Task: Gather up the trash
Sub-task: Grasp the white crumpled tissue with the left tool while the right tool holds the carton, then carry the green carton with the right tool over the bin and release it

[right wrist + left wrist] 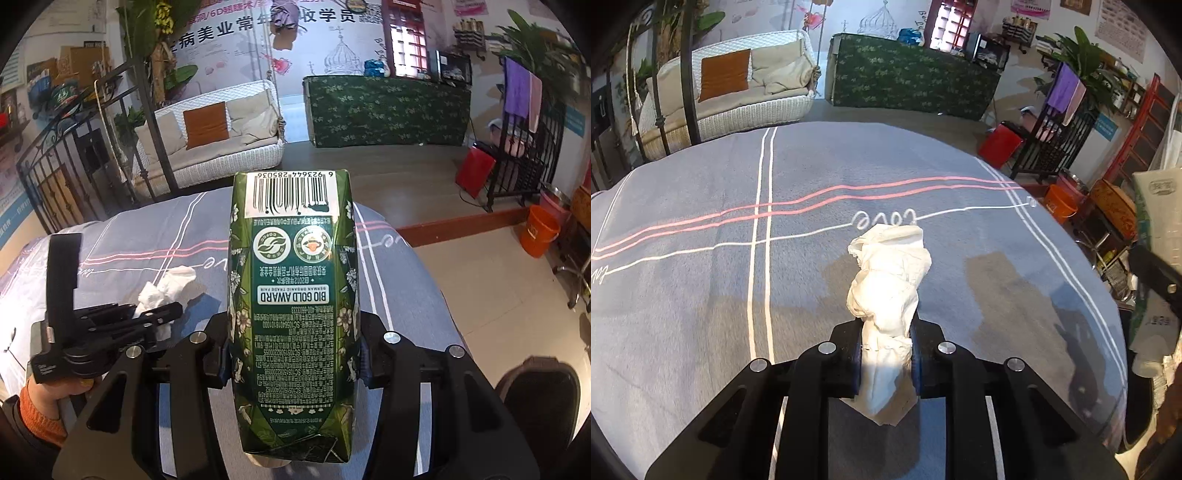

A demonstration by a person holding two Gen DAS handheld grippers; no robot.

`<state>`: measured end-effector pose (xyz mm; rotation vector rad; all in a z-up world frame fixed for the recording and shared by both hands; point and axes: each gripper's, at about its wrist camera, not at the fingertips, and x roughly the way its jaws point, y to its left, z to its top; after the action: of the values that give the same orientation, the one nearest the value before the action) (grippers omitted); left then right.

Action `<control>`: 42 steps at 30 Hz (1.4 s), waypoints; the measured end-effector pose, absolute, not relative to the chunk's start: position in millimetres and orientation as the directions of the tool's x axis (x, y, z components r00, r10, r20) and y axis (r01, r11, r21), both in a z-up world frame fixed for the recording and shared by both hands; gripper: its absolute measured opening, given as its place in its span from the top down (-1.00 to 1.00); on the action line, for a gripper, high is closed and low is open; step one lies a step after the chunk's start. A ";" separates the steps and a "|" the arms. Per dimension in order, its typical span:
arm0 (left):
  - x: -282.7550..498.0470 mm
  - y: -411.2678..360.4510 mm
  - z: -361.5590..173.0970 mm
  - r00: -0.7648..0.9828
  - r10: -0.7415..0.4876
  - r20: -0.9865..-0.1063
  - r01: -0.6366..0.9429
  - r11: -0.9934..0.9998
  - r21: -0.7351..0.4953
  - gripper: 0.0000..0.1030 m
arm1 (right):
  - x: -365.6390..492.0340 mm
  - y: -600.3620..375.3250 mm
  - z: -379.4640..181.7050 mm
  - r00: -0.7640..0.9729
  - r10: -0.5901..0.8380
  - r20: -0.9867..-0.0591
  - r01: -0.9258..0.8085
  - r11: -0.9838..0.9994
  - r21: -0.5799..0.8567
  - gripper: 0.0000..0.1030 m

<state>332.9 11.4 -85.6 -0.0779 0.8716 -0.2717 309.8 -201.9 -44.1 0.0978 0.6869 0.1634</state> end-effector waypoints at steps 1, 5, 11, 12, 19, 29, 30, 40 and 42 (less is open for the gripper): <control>327.5 10.4 -83.6 0.616 -0.277 -0.738 0.212 0.960 -0.184 0.63 | 304.2 -206.3 -45.6 0.762 0.182 -0.622 -0.108 0.982 0.155 0.04; 300.1 1.0 -71.7 0.638 -0.315 -0.702 0.248 0.948 -0.199 0.63 | 282.0 -225.1 -51.9 0.759 0.179 -0.626 -0.076 0.979 0.188 0.04; 265.6 -22.6 -61.0 0.650 -0.369 -0.665 0.305 0.928 -0.216 0.63 | 243.9 -249.3 -56.5 0.764 0.154 -0.626 -0.013 0.975 0.223 0.04; 261.7 -25.5 -60.1 0.650 -0.376 -0.661 0.312 0.925 -0.218 0.63 | 239.3 -251.9 -56.9 0.765 0.149 -0.627 -0.004 0.974 0.225 0.04; 237.4 -52.2 -53.7 0.640 -0.442 -0.628 0.384 0.892 -0.236 0.63 | 196.7 -280.6 -65.7 0.766 0.090 -0.636 0.080 0.969 0.233 0.04; 210.3 -95.8 -52.3 0.595 -0.535 -0.600 0.500 0.831 -0.245 0.62 | 153.6 -328.2 -64.7 0.771 -0.055 -0.634 0.218 0.959 0.182 0.04; 207.6 -99.5 -52.0 0.592 -0.542 -0.597 0.510 0.825 -0.243 0.62 | 149.8 -334.7 -65.3 0.769 -0.080 -0.634 0.239 0.956 0.169 0.04; 191.9 -127.5 -56.3 0.544 -0.593 -0.593 0.570 0.780 -0.256 0.62 | 154.0 -399.9 -106.3 0.657 -0.240 -0.715 0.416 0.906 0.078 0.04; 189.7 -130.9 -57.7 0.533 -0.602 -0.594 0.579 0.772 -0.263 0.62 | 159.3 -409.0 -120.6 0.621 -0.245 -0.744 0.435 0.898 0.068 0.04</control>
<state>189.7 -130.9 -57.7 -0.0356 0.7216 -0.7040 159.3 -409.0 -120.6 0.2524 0.8117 -0.3953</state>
